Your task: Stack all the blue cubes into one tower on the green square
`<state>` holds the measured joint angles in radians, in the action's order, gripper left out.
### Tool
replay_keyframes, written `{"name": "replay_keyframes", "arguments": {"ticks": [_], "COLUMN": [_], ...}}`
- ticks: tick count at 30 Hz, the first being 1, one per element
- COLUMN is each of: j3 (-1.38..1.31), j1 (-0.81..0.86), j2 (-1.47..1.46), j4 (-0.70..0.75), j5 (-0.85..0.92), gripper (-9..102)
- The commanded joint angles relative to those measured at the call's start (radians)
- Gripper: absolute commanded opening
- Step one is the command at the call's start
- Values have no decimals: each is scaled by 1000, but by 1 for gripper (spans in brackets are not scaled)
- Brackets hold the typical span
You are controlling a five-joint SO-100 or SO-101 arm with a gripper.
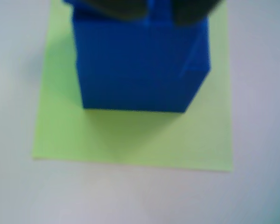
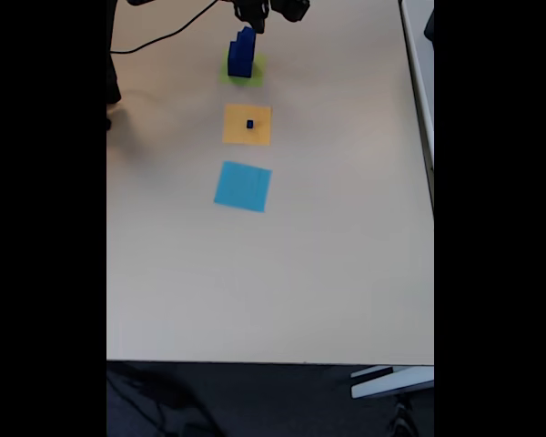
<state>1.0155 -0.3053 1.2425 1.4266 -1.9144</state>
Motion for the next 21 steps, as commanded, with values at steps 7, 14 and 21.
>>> {"name": "replay_keyframes", "arguments": {"ticks": [7, 14, 21], "j3": [-12, -15, -25], "j1": [-6, -12, -18], "j2": [44, 38, 29], "j4": [11, 12, 17], "j5": [-31, -57, -81], "gripper": [0, 0, 0]}}
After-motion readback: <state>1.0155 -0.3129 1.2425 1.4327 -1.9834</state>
